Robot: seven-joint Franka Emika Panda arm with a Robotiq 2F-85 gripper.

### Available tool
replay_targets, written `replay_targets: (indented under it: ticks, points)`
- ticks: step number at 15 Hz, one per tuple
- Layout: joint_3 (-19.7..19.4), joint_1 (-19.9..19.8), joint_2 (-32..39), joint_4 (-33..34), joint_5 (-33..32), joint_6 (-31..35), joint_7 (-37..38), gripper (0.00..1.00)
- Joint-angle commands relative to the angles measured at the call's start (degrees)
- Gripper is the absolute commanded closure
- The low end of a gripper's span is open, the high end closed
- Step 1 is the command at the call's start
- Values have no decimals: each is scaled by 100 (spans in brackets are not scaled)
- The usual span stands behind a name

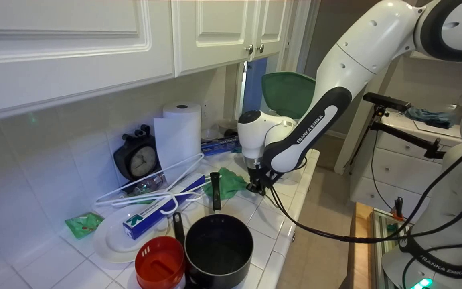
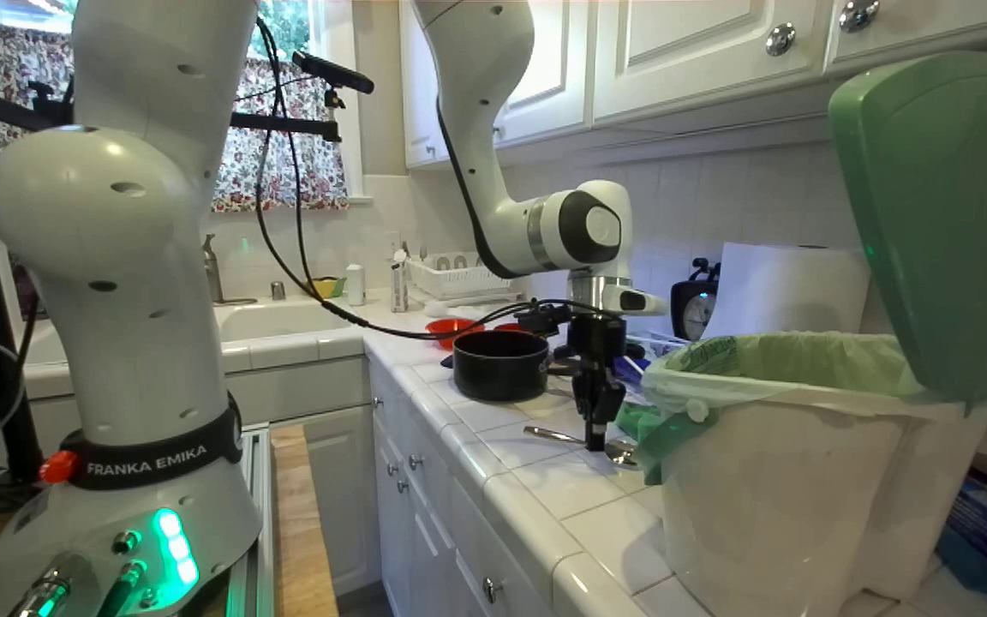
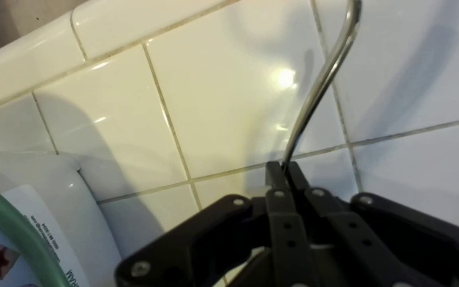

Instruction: Use the silver spoon to open the lid on the bin.

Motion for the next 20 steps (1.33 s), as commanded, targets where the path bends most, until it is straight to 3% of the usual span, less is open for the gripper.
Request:
replay_targets:
  ticks: [1, 7, 8, 14, 19, 20]
  points:
    - [-129, 139, 228, 175, 330, 83, -332, 96]
    - [-208, 198, 341, 295, 425, 54, -446, 93]
    - [-214, 200, 358, 308, 441, 48, -462, 74]
    - [-266, 234, 466, 363, 544, 18, -512, 35]
    - [-249, 383, 149, 199, 550, 66, -394, 0]
    - [-231, 432, 76, 159, 562, 90, -372, 0]
